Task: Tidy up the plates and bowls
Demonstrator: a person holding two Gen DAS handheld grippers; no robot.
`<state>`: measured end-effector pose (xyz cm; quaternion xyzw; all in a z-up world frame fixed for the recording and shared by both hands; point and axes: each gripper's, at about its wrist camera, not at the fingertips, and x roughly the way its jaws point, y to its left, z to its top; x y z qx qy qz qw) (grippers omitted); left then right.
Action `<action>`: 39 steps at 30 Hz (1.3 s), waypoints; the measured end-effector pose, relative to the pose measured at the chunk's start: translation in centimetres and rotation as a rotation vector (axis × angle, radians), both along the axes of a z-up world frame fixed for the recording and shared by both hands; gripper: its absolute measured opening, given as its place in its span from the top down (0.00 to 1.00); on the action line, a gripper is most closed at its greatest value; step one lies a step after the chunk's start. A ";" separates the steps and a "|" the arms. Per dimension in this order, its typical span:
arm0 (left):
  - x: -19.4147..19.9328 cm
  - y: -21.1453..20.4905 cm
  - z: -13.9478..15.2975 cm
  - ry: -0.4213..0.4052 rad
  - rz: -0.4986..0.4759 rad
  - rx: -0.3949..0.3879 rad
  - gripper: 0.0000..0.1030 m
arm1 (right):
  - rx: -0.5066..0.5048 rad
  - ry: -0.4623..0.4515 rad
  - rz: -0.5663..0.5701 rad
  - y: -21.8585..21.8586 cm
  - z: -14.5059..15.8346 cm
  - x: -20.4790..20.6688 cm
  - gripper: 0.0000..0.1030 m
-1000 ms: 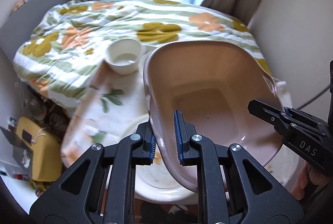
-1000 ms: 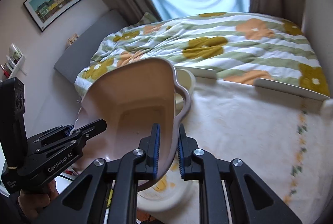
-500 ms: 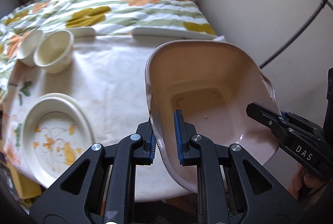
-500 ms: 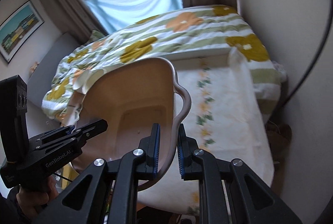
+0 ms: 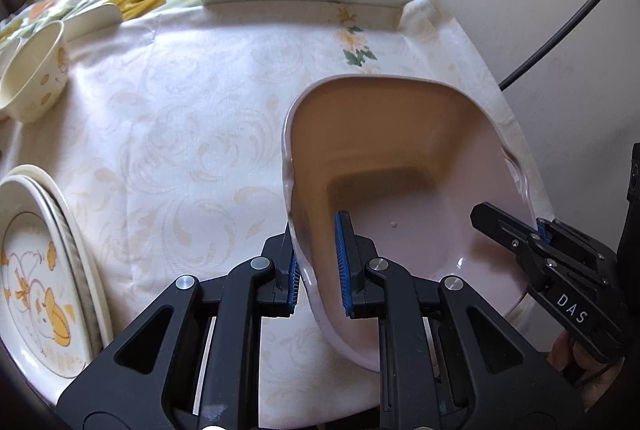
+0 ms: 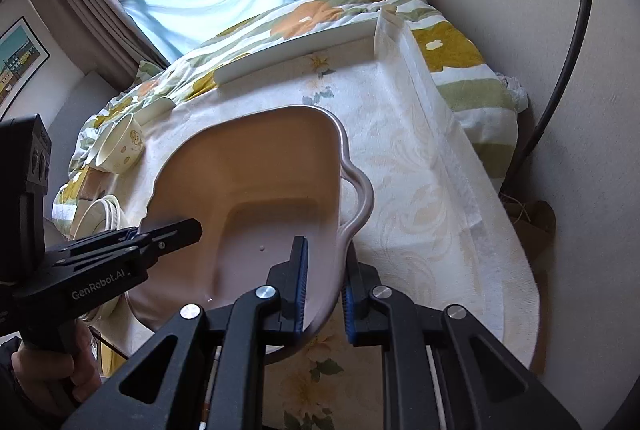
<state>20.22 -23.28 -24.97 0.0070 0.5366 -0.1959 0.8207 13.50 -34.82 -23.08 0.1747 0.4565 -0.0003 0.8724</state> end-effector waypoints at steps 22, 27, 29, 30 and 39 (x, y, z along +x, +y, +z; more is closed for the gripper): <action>-1.2 -0.7 -0.4 -0.081 -0.023 0.091 0.24 | 0.176 0.002 -0.121 -2.5 -1.9 -0.5 0.43; -1.5 -0.7 0.6 -0.092 -0.016 0.094 0.24 | 0.179 -0.003 -0.135 -3.0 -0.8 -0.9 0.43; -1.9 -0.4 1.8 -0.106 -0.011 0.092 0.24 | 0.166 -0.014 -0.125 -3.0 0.5 -1.4 0.43; -2.2 -0.1 2.5 -0.117 -0.007 0.091 0.24 | 0.155 -0.024 -0.117 -2.9 1.4 -1.6 0.43; -5.9 5.5 13.5 -0.264 0.118 0.050 0.05 | 0.051 -0.150 0.072 1.1 10.6 -2.1 0.10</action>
